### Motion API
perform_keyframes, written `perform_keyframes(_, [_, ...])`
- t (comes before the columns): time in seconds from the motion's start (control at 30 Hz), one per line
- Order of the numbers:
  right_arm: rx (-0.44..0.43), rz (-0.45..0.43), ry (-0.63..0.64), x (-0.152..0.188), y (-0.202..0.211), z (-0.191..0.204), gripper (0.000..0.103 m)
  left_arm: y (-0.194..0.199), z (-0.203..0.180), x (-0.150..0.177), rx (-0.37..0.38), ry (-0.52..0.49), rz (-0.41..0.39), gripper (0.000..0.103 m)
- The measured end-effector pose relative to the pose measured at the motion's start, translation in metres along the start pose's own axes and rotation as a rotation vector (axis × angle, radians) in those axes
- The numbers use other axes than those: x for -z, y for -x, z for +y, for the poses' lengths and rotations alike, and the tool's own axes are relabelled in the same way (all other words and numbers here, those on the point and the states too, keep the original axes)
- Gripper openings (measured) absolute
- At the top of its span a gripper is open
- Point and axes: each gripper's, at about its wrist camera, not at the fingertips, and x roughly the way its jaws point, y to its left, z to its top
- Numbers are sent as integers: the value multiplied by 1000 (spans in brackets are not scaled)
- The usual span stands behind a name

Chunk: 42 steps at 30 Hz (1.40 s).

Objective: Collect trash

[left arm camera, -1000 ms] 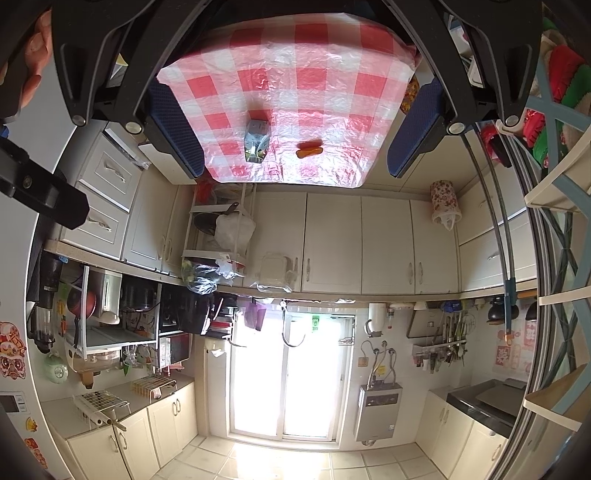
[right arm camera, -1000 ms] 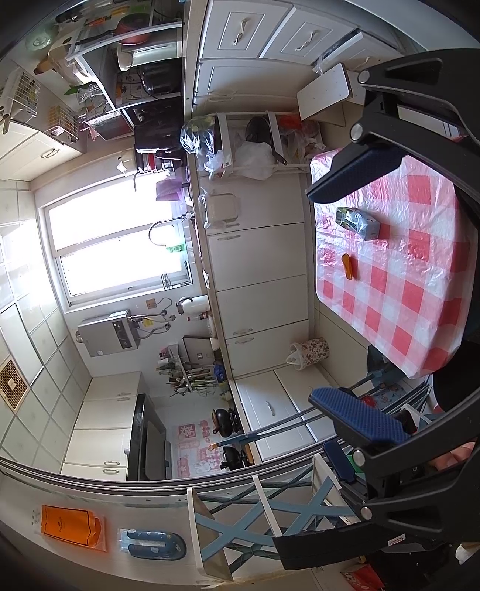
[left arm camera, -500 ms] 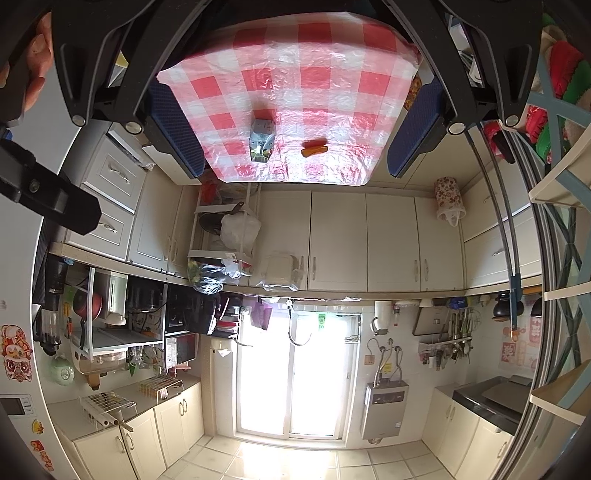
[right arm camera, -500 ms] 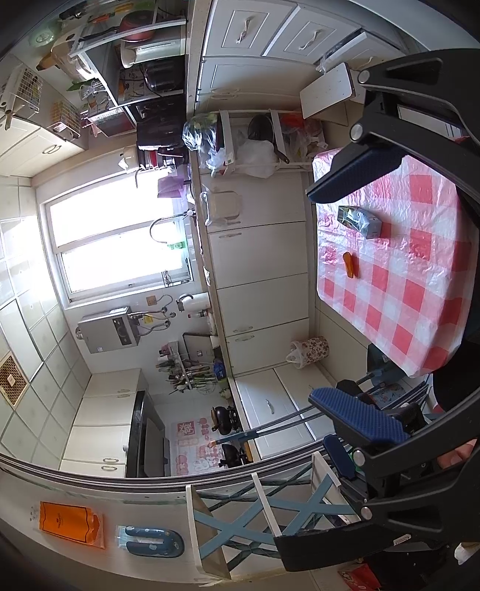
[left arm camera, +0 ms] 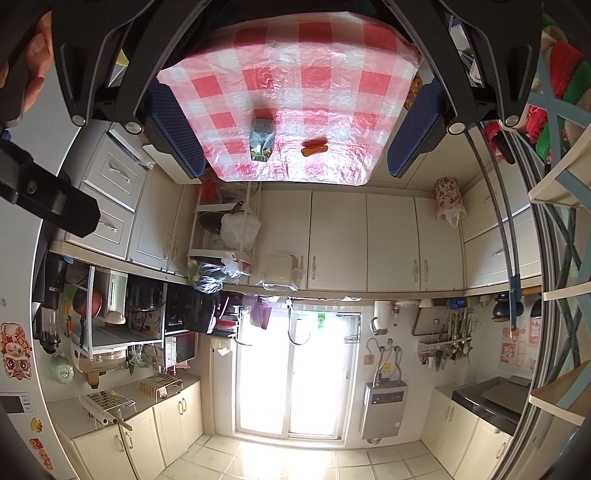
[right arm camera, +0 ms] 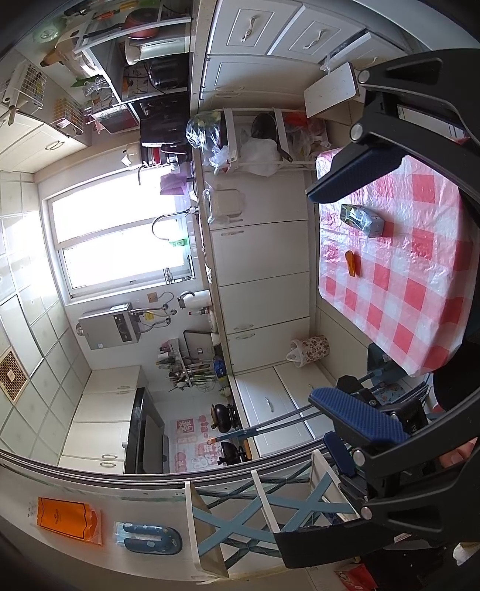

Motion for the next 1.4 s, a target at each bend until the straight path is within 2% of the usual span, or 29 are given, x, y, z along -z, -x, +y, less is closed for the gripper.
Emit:
perform_keyframes(1.1, [22, -13, -3, -3, 4, -8, 96, 0, 4, 0, -5, -1, 3, 96])
perform_keyframes(1.23, [89, -4, 30, 0, 5, -24, 96, -14, 21, 5, -38, 18, 36, 96])
perform_keyframes(1.4, [236, 26, -41, 10, 12, -91, 96, -52, 40, 20, -77, 36, 107, 96])
